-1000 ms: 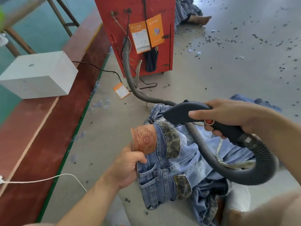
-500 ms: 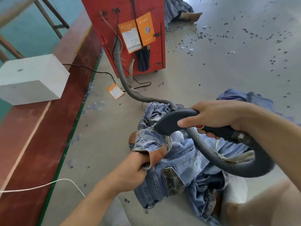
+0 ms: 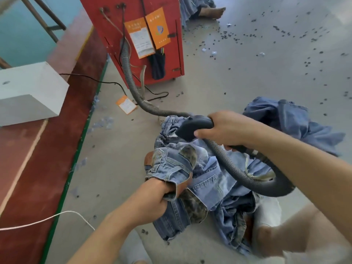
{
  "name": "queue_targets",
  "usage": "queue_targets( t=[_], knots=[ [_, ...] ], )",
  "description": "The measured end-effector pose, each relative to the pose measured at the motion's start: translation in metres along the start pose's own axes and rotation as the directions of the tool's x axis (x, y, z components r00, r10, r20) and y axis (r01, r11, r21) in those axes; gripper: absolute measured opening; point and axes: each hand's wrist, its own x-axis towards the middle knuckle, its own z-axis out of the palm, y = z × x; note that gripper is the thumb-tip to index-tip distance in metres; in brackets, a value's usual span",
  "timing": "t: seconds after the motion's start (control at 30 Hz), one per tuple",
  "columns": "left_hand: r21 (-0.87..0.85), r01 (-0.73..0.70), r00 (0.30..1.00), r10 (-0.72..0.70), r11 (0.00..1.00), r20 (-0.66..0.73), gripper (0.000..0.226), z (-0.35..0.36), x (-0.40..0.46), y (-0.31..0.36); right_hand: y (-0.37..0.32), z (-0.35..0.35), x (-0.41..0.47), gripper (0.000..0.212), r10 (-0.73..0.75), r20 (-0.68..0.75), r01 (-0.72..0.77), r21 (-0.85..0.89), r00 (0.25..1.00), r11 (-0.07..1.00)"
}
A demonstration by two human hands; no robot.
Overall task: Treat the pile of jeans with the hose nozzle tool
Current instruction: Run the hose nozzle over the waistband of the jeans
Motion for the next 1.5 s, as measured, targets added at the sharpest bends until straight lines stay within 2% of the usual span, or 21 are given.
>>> queue_targets(
  t=[0.03, 0.07, 0.1, 0.13, 0.17, 0.2, 0.23, 0.33, 0.4, 0.53, 0.63, 0.77, 0.83, 0.9, 1.0, 1.07, 1.17, 1.27, 1.33, 1.43, 1.5],
  knots=[
    [-0.204, 0.072, 0.995, -0.085, 0.976, -0.054, 0.053, -0.004, -0.001, 0.004, 0.004, -0.004, 0.002, 0.036, 0.021, -0.046, -0.018, 0.06, 0.999, 0.998],
    [-0.464, 0.168, 0.966, -0.239, 0.869, -0.096, 0.036, -0.012, -0.002, 0.005, 0.01, -0.011, 0.001, 0.035, 0.036, -0.064, -0.026, 0.151, 0.997, 0.988],
    [-0.712, 0.201, 0.917, -0.385, 0.672, -0.104, 0.026, -0.02, -0.002, 0.002, 0.018, -0.018, -0.003, 0.034, 0.044, -0.058, -0.029, 0.241, 0.997, 0.97],
    [-0.894, 0.17, 0.889, -0.455, 0.415, -0.043, 0.03, -0.028, -0.004, -0.002, 0.025, -0.025, -0.007, 0.034, 0.03, -0.041, -0.016, 0.304, 0.999, 0.952],
    [-0.978, 0.128, 0.89, -0.454, 0.163, 0.041, 0.036, -0.033, -0.007, -0.006, 0.029, -0.029, -0.011, 0.034, -0.006, -0.014, 0.01, 0.342, 1.0, 0.94],
    [-0.994, 0.106, 0.904, -0.414, -0.03, 0.109, 0.048, -0.037, -0.008, -0.008, 0.031, -0.032, -0.016, 0.031, -0.048, 0.021, 0.037, 0.369, 0.999, 0.929],
    [-0.985, 0.088, 0.918, -0.371, -0.147, 0.138, 0.058, -0.038, -0.007, -0.007, 0.03, -0.033, -0.02, 0.03, -0.086, 0.062, 0.056, 0.379, 0.994, 0.924],
    [-0.961, 0.068, 0.942, -0.298, -0.27, 0.151, 0.071, -0.033, -0.002, -0.002, 0.02, -0.02, -0.021, 0.031, -0.137, 0.144, 0.088, 0.308, 0.98, 0.947],
    [-0.958, 0.046, 0.952, -0.279, -0.285, 0.129, 0.071, -0.031, 0.001, 0.0, 0.013, -0.006, -0.012, 0.033, -0.132, 0.083, 0.104, 0.278, 0.988, 0.955],
    [-0.965, 0.005, 0.936, -0.338, -0.264, 0.097, 0.062, -0.032, 0.001, -0.005, 0.014, -0.007, -0.002, 0.03, 0.009, -0.114, 0.035, 0.374, 0.993, 0.927],
    [-0.952, -0.048, 0.917, -0.392, -0.301, 0.078, 0.062, -0.034, 0.004, -0.008, 0.032, -0.025, -0.013, 0.029, -0.033, -0.039, 0.046, 0.436, 0.999, 0.899],
    [-0.944, -0.082, 0.909, -0.412, -0.319, 0.06, 0.06, -0.036, 0.008, -0.01, 0.023, -0.013, -0.03, 0.021, -0.182, 0.114, 0.133, 0.347, 0.977, 0.929],
    [-0.948, -0.058, 0.922, -0.381, -0.312, 0.069, 0.061, -0.033, 0.01, -0.009, 0.014, 0.004, -0.023, 0.026, -0.182, 0.079, 0.154, 0.27, 0.98, 0.95],
    [-0.953, -0.033, 0.933, -0.352, -0.301, 0.079, 0.062, -0.033, 0.013, -0.006, 0.011, 0.013, -0.014, 0.026, -0.127, -0.044, 0.133, 0.224, 0.991, 0.965],
    [-0.974, 0.028, 0.938, -0.331, -0.224, 0.103, 0.063, -0.036, 0.014, 0.0, 0.016, 0.0, -0.011, 0.024, 0.005, -0.245, 0.066, 0.28, 0.97, 0.958],
    [-0.99, 0.059, 0.928, -0.359, -0.13, 0.102, 0.064, -0.036, 0.013, 0.002, 0.021, -0.012, -0.019, 0.025, -0.005, -0.221, 0.083, 0.348, 0.975, 0.934],
    [-0.998, 0.059, 0.922, -0.383, 0.01, 0.051, 0.055, -0.035, 0.011, 0.003, 0.013, -0.012, -0.035, 0.031, -0.15, -0.093, 0.168, 0.243, 0.984, 0.955],
    [-0.998, 0.054, 0.952, -0.304, 0.037, 0.04, 0.056, -0.031, 0.01, 0.009, -0.007, 0.008, -0.046, 0.035, -0.231, -0.009, 0.231, 0.039, 0.973, 0.972],
    [-0.997, 0.042, 0.966, -0.258, 0.065, 0.024, 0.058, -0.027, 0.011, 0.013, -0.016, 0.021, -0.043, 0.036, -0.211, -0.052, 0.211, -0.019, 0.976, 0.977],
    [-0.997, 0.008, 0.96, -0.279, 0.08, -0.015, 0.057, -0.027, 0.011, 0.015, -0.019, 0.019, -0.033, 0.033, -0.132, -0.182, 0.148, 0.077, 0.974, 0.986],
    [-1.0, -0.009, 0.961, -0.276, 0.027, -0.016, 0.053, -0.031, 0.011, 0.015, -0.014, 0.005, -0.031, 0.031, -0.117, -0.222, 0.159, 0.185, 0.968, 0.97]
  ],
)
